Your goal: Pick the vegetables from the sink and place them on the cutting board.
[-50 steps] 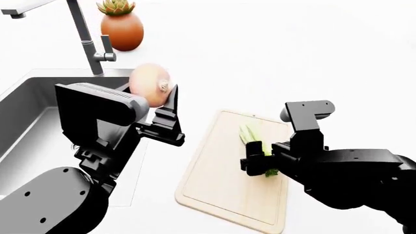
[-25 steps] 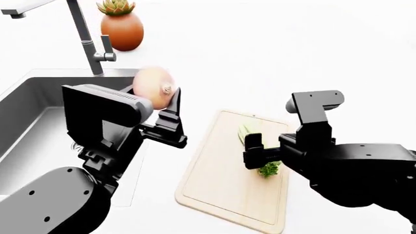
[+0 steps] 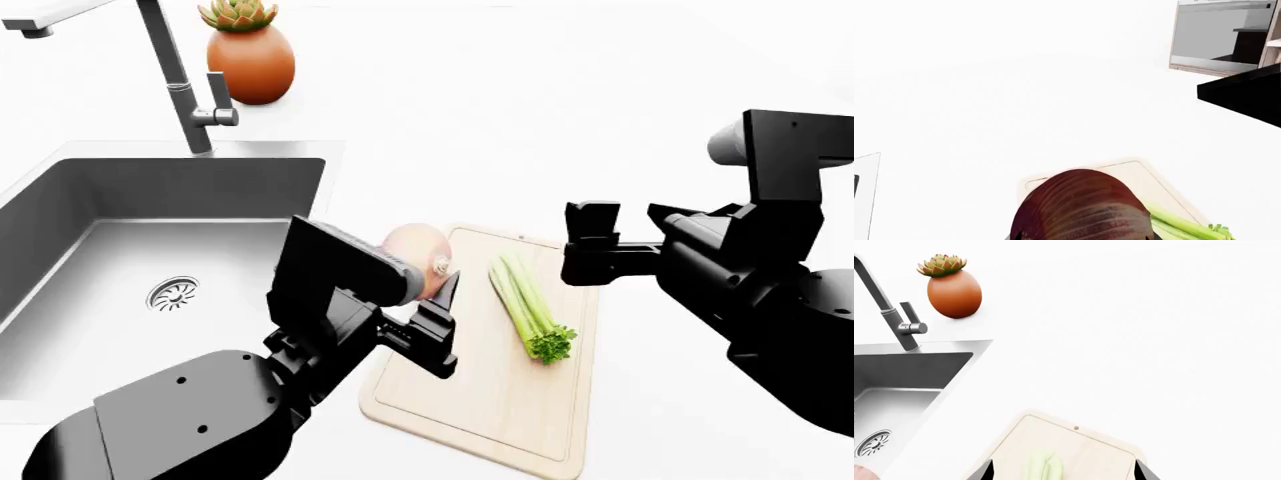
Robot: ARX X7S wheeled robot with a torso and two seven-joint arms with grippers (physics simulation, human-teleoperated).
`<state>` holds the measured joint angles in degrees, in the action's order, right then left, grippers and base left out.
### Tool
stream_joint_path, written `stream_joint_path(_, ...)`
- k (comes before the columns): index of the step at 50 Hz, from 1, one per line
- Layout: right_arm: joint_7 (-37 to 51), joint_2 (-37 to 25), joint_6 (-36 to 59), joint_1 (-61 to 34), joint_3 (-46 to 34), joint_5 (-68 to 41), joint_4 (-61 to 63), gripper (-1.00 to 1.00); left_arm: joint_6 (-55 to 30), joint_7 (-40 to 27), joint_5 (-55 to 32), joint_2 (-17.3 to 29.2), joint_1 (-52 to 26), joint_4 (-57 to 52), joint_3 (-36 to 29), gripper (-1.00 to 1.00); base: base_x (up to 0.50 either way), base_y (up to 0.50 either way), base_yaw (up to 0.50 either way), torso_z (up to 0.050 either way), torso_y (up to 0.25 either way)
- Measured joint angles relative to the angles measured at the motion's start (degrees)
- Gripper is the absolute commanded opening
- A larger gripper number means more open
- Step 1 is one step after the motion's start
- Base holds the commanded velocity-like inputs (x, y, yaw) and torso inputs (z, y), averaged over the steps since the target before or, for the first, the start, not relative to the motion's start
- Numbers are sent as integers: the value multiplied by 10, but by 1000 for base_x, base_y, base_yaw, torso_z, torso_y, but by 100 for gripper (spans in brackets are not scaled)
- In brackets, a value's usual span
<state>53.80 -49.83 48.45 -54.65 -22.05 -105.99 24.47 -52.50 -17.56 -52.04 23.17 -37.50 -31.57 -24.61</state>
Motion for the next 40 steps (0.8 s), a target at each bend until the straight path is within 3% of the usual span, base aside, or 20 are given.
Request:
stream_joint_path(15,-6,-14,-24,18,25,4,18,100,-7,31,5,-8,17,54,-46,-100,0,0,0,0,0)
stream_joint_path(35,-16,-16,-32,29,29,8,17,100,-16,50,-20,-20,25,101,-56,-100,0,0,0,0,1)
stream_joint_path(36,-16,-16,-32,30,29,8,17,100,-16,50,-21,-20,25,101,-56,100,0,0,0,0,0)
stream_joint_path(40,-16,-15,-32,30,28,8,16,100,-15,47,-25,-20,24,101,-54,100,0,0,0,0,0)
